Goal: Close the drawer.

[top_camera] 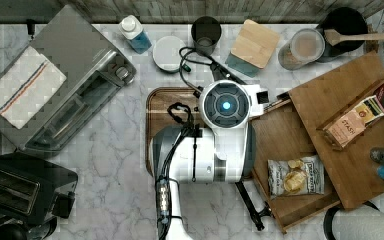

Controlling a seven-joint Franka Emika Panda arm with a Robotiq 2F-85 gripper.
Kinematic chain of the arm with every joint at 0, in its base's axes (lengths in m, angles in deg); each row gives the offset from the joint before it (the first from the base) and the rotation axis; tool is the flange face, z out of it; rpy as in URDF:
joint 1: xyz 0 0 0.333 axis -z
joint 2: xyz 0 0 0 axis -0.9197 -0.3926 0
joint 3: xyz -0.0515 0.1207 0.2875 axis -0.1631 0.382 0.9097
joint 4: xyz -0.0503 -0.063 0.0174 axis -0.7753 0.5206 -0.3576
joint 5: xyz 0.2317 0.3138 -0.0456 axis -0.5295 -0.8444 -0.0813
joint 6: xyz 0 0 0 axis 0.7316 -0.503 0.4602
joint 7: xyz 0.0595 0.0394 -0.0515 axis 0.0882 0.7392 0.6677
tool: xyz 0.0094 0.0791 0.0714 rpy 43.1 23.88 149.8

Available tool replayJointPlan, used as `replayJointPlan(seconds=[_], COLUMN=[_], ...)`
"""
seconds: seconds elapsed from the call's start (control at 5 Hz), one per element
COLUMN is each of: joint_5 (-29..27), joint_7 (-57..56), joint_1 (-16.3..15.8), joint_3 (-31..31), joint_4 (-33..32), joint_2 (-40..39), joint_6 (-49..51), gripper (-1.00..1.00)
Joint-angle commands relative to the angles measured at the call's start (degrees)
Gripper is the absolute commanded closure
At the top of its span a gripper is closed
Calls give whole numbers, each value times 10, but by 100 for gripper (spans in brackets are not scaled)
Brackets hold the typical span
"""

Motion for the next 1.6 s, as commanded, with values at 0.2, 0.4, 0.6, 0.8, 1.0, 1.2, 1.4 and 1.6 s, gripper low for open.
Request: replayJointPlan(seconds=[0.2, 0.4, 0.6, 0.8, 1.0, 1.2, 1.4, 1.6], joint_5=[-16, -2, 14, -57, -38, -51, -40, -31], joint_7=[-366, -455, -508, -557, -549, -578, -617, -667], joint_1=[-29, -29, -31, -21, -23, -20, -5, 13], joint_3=[32, 28, 21, 16, 15, 8, -12, -32], joint_4=[-89, -130, -190, -191, -228, -277, -287, -312], joint_2=[28, 33, 45, 35, 49, 66, 96, 118], joint_6=[-44, -69, -140, -112, -132, -163, -139, -134], gripper=[100, 100, 100, 100, 100, 100, 100, 100])
